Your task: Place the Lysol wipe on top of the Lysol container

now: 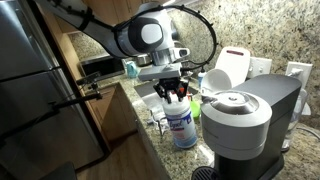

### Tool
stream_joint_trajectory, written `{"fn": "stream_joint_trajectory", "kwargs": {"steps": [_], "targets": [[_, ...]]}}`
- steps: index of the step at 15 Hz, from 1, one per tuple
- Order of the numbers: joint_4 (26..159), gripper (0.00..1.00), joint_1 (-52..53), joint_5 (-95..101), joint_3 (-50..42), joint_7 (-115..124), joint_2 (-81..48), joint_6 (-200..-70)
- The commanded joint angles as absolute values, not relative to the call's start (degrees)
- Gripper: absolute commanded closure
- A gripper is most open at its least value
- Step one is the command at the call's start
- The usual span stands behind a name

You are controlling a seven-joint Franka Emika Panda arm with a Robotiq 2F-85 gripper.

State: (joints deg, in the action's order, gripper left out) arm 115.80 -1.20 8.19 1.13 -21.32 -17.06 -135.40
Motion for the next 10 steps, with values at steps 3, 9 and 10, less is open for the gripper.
{"fn": "stream_joint_trajectory", "kwargs": {"steps": [3, 9, 10], "targets": [[114.08, 0.28, -1.47, 9.72, 0.43, -20.75, -16.71, -131.64], [113.96, 0.28, -1.5, 10.68, -0.1, -20.53, -15.26, -130.78], [113.98, 0.28, -1.44, 10.99, -0.16, -20.4, -14.96, -130.81]]}}
